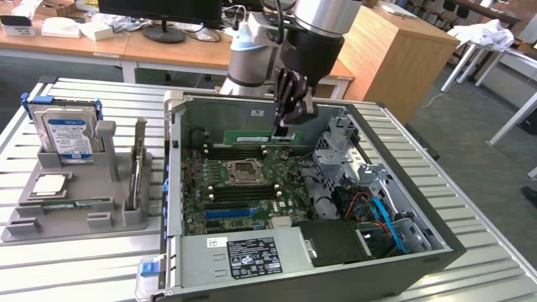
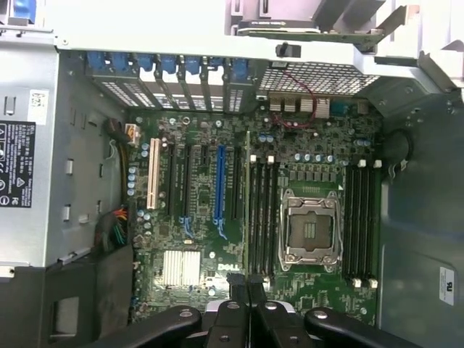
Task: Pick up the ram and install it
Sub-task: 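Pick up the ram and move it above insertion slot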
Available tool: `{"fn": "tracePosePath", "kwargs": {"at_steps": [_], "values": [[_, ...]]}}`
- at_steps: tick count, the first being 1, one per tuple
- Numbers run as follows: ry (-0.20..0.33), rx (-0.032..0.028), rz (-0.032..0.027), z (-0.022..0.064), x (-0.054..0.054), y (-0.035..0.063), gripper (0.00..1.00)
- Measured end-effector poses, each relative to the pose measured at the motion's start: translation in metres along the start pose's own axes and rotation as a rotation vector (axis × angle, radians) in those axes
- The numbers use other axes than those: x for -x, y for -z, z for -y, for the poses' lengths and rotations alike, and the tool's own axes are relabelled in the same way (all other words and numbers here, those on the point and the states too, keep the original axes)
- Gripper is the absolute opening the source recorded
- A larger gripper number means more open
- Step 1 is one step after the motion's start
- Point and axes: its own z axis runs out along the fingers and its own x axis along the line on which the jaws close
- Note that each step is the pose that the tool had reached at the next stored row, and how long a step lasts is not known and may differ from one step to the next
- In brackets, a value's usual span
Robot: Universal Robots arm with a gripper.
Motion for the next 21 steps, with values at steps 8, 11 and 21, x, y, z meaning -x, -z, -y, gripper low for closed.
{"fn": "tracePosePath", "kwargs": {"at_steps": [8, 11, 21], "values": [[-0.001, -0.0001, 0.0001, 0.0004, 0.012, -0.0017, 0.11], [-0.001, -0.0002, 0.0002, 0.0006, 0.015, -0.0023, 0.11], [-0.002, -0.0001, 0.0002, 0.0009, 0.024, -0.0036, 0.11]]}}
